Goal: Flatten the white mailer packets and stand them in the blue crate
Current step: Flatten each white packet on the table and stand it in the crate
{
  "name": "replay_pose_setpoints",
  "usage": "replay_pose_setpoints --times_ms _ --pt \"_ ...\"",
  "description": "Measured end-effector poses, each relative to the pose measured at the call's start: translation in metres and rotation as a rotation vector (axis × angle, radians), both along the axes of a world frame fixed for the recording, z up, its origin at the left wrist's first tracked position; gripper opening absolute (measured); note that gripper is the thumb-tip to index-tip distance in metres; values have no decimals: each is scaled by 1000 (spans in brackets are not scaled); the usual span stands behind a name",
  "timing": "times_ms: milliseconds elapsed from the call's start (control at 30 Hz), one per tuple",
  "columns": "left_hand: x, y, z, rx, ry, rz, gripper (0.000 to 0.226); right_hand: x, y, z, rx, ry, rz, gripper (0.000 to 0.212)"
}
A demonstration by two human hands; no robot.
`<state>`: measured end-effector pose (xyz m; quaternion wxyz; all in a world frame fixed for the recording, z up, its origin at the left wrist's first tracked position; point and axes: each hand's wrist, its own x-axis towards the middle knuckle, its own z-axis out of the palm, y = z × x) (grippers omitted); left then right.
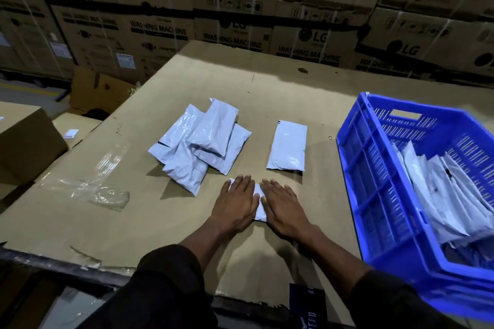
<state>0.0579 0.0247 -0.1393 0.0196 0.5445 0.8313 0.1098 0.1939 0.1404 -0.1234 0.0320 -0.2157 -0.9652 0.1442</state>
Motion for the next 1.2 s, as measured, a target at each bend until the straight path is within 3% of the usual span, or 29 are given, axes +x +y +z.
replay_pose_setpoints --times_ms 300,600,800,1067,1200 --pt "1 -3 -10 129 56 -6 59 2 -3 -19 141 135 -48 63" --pt "-2 -2 -18 84 94 3 58 -4 0 -22 143 111 -55 56" --pt "-1 -2 -18 53 60 5 61 2 -2 -19 136 79 -38 59" --pt "-7 -28 -20 166 47 -78 60 5 -3 -15 82 33 -8 81" --pt "-5 -28 -18 145 58 -68 60 4 -3 -13 67 20 -1 76"
